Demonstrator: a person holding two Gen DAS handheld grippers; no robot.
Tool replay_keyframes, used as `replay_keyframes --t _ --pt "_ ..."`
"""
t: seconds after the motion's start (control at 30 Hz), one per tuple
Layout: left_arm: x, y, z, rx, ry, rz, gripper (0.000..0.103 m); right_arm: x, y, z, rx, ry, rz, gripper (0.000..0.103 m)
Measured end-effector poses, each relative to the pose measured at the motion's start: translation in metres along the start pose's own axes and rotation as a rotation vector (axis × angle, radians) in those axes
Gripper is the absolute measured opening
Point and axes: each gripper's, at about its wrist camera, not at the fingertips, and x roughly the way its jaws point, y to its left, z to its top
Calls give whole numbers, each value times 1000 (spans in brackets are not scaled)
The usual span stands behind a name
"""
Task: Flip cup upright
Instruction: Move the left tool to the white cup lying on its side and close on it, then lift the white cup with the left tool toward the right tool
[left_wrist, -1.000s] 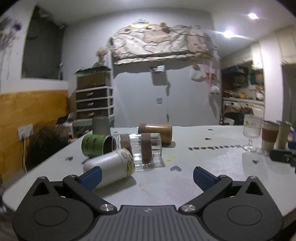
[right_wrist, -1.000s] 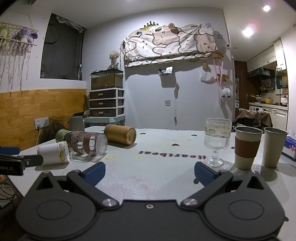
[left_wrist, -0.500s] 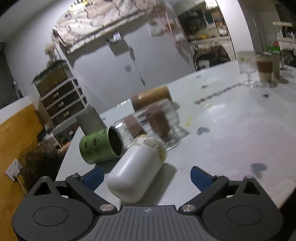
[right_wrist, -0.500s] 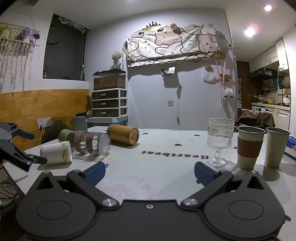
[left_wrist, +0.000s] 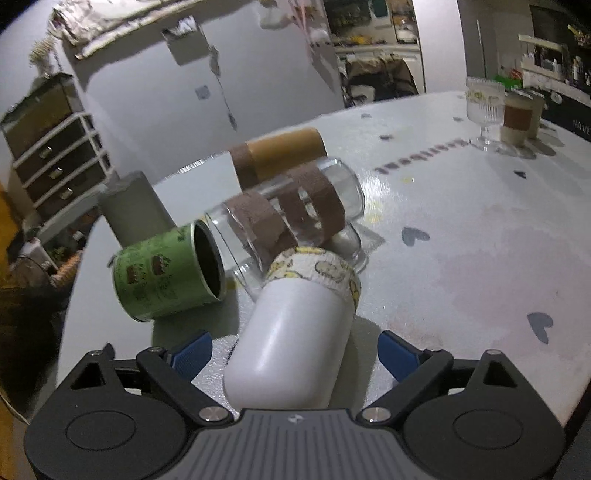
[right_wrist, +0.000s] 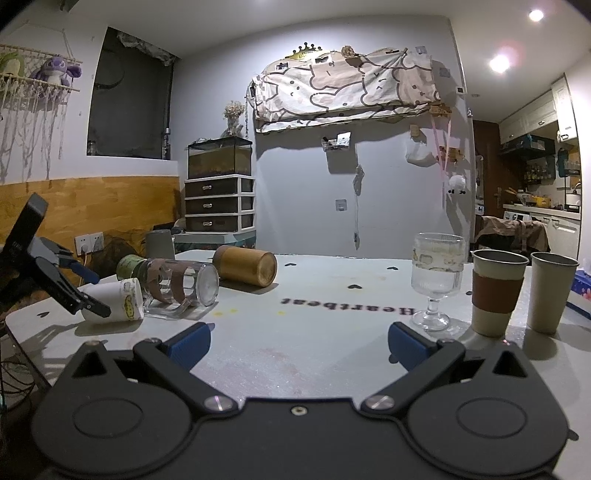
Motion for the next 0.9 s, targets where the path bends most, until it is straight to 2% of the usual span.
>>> replay_keyframes --t 0.07,0.1,0.13,0.23,0.33,0.53,0.63,0.9 --pt "10 3 0 -11 44 -4 94 -1 -1 -1 -3 -2 9 103" --pt "14 3 -1 -13 63 -4 89 -1 0 0 -5 -2 13 103" --pt "16 3 -3 -14 68 0 77 -2 -1 -1 -6 -3 15 103" --pt "15 0 -8 -39 45 10 69 -3 -2 -1 -6 -6 13 103" --pt "10 -14 -12 -37 34 27 65 -3 -4 -2 2 -5 3 103" --pt "3 -66 -5 -44 31 91 65 -3 -10 -3 35 -11 -8 103" --pt "4 -91 6 -98 24 54 65 -3 -13 -4 47 -14 -8 103" --pt "24 -179 47 -36 -74 -95 65 -12 -27 -7 54 -25 -47 103"
